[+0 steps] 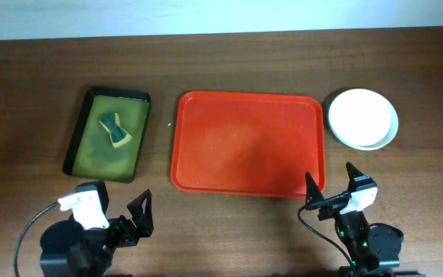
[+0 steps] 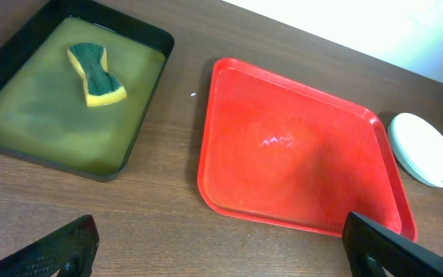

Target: Clean dirty plates on tray and stack at the side

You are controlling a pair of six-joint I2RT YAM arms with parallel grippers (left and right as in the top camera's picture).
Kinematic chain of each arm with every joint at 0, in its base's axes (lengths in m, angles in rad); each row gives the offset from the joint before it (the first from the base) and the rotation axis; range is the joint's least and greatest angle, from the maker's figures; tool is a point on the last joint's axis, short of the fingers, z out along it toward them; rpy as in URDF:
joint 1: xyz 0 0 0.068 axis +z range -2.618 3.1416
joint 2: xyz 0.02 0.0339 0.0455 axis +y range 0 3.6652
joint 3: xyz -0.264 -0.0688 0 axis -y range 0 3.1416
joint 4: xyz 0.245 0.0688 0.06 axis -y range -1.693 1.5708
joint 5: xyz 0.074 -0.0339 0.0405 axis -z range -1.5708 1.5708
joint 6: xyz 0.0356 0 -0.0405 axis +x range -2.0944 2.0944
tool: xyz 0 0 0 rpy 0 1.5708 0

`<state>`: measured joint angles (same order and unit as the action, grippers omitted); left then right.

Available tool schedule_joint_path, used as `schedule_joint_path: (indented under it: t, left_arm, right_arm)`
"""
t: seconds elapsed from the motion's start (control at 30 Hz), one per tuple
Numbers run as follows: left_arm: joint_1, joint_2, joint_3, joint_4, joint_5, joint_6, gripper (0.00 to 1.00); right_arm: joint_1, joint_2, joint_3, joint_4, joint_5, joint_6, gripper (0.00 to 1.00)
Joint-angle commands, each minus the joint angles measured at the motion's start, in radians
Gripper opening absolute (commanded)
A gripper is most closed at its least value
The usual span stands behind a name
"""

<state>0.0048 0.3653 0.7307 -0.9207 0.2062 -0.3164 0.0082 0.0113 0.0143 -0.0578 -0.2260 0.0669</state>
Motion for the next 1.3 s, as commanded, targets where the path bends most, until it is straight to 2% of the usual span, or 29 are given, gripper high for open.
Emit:
schedule_joint_path:
  t: [0.0,0.3,0.37,0.5,0.53,0.6,0.67,0.83,0.93,0.97,1.0,1.13,1.27]
  left_arm:
    - [-0.004,-0.005,-0.003,0.002,0.008,0.016,1.0]
    - [-0.01,-0.009,-0.003,-0.013,0.006,0.018,0.99]
    - [-0.024,-0.02,-0.013,-0.028,-0.053,0.019,0.99]
    - [-0.024,-0.206,-0.157,0.019,-0.084,0.087,0.99]
    - [-0.024,-0.304,-0.237,0.148,-0.083,0.088,0.99]
    - [-0.024,-0.36,-0.329,0.318,-0.074,0.087,0.99]
    - [-0.024,-0.36,-0.45,0.557,-0.072,0.087,0.99]
    - [-0.023,-0.36,-0.707,1.044,-0.076,0.087,0.99]
    - [-0.021,-0.36,-0.723,0.988,-0.228,0.087,0.99]
    - [-0.021,-0.36,-0.723,0.902,-0.285,0.087,0.99]
    - [-0.022,-0.36,-0.723,0.843,-0.291,0.122,0.99]
    - [-0.021,-0.36,-0.723,0.836,-0.244,0.313,0.99]
    - [0.0,-0.36,-0.722,0.835,-0.247,0.337,0.99]
  right_arm:
    - [0.006,-0.007,-0.009,-0.002,0.012,-0.007,0.98]
    - [0.006,-0.007,-0.009,-0.002,0.012,-0.007,0.98]
    - [0.006,-0.007,-0.009,-0.002,0.012,-0.006,0.98]
    - [0.006,-0.007,-0.009,-0.002,0.012,-0.007,0.98]
    - [0.006,-0.007,-0.009,-0.002,0.012,-0.007,0.99]
    - [0.006,-0.007,-0.009,-0.002,0.012,-0.006,0.98]
    - [0.006,-0.007,-0.009,-0.002,0.012,-0.007,0.98]
    - [0.006,-0.007,-0.009,-0.002,0.013,-0.007,0.98]
    - [0.006,-0.007,-0.009,-0.002,0.012,-0.007,0.98]
    - [0.006,-0.007,-0.009,-0.002,0.012,-0.006,0.98]
    - [0.006,-0.007,-0.009,-0.002,0.012,-0.007,0.98]
    - [0.006,-0.007,-0.009,-0.002,0.012,-0.007,0.98]
    - [0.006,-0.007,-0.009,-0.002,0.013,-0.007,0.98]
